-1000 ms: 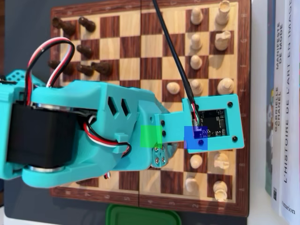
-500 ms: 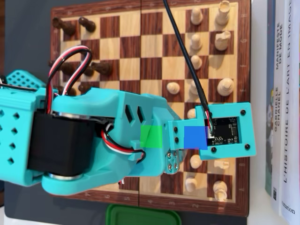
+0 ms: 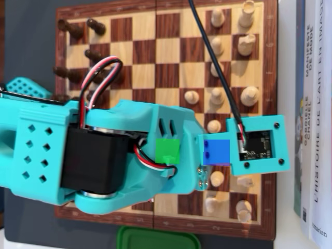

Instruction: Play chess

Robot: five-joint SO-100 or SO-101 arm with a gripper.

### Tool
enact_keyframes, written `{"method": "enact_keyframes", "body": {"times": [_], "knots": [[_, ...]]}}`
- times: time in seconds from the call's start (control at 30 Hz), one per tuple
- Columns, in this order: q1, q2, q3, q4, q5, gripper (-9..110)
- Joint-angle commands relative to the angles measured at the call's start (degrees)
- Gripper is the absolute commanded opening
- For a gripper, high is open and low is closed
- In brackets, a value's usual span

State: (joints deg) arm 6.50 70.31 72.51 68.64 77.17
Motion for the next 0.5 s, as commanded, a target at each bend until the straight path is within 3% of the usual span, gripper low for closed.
{"method": "enact_keyframes", "body": {"times": [0.0, 0.47], "knots": [[0.79, 0.18, -3.69, -0.53, -0.26, 12], [1.23, -0.97, -3.69, -0.62, -0.26, 14]]}}
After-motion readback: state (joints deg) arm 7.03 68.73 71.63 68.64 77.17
